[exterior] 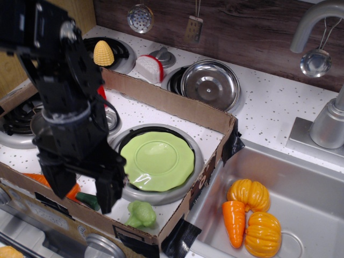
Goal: Put broccoli in pot
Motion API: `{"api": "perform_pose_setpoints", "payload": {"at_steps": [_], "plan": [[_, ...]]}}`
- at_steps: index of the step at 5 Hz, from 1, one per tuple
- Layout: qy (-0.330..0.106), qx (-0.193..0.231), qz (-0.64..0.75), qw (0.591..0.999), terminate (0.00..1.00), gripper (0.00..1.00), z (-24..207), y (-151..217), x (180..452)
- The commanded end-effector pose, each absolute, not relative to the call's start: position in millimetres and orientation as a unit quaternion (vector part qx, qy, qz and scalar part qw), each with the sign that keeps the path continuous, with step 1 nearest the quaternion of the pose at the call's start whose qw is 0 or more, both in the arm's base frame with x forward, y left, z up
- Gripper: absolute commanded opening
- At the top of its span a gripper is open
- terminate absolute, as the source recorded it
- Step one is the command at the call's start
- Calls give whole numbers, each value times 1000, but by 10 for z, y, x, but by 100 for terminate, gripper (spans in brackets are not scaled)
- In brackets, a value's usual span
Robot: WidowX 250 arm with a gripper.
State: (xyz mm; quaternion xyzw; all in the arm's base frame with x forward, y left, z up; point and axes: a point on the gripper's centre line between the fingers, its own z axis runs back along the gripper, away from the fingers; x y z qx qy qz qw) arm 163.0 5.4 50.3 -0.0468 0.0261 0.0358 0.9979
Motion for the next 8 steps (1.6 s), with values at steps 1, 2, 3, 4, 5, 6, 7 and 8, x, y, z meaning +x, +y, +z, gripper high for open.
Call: {"api": "perform_pose_setpoints", "payload": {"at_steps": [1, 2, 3, 4, 5, 6, 7, 8], "plan": [[-35, -17, -26, 999, 0, 100, 790, -158, 1791], [-36, 6, -21, 999, 0, 100, 942, -290, 1804], [-26, -18, -18, 999, 0, 100, 858, -353, 1825], [8, -52, -12, 999, 0, 100, 722, -330, 1891], [6, -56, -14, 998, 0, 100, 541, -300, 1957], [4, -62, -19, 998, 0, 100, 441, -257, 1989], [11, -77, -11, 997, 0, 100, 374, -313, 1952], [13, -80, -8, 997, 0, 100, 207, -348, 1933]]}}
